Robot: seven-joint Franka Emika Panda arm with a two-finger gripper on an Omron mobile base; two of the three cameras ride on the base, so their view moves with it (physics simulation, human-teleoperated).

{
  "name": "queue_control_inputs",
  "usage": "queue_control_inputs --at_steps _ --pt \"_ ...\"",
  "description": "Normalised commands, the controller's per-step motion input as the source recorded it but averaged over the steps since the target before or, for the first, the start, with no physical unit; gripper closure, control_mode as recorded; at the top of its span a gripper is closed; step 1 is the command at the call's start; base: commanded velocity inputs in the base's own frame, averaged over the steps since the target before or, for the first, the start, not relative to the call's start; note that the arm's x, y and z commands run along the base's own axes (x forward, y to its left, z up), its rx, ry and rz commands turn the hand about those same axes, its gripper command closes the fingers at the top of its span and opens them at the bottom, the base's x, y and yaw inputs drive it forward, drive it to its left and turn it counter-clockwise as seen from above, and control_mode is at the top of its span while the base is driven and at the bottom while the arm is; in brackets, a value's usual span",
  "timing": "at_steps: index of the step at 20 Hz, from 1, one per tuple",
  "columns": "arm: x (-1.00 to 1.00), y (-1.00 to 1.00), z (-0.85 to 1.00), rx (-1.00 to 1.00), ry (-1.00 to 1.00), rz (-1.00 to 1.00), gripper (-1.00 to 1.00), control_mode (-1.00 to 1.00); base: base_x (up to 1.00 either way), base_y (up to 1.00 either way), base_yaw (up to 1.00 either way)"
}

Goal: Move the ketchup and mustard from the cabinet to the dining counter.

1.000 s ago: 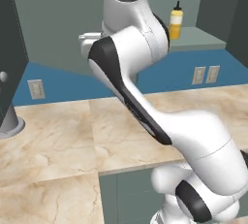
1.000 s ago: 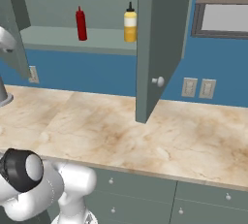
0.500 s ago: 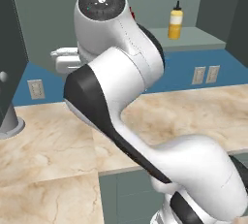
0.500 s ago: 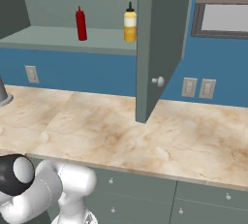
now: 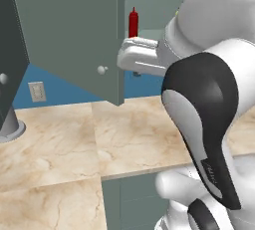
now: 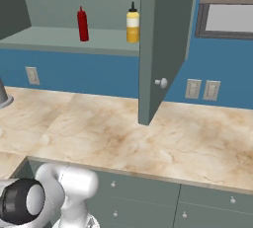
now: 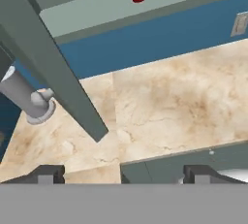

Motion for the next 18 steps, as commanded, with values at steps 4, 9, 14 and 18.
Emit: queue_control_inputs --at_steps 4,9,14,18 --pt "0.52 -1.00 0.00 0.33 -0.12 0.11 -1.00 -1.00 0.00 0.00 0.00" --pt "0.77 -0.48 -0.14 0.33 -0.14 0.19 -1.00 -1.00 0.00 0.00 0.00" --pt "0.92 0.17 -0.38 0.32 -0.01 0.26 -1.00 -1.00 0.00 0.00 0.00" --pt "0.99 0.69 -0.13 0.23 0.12 0.30 -1.00 -1.00 0.00 0.00 0.00"
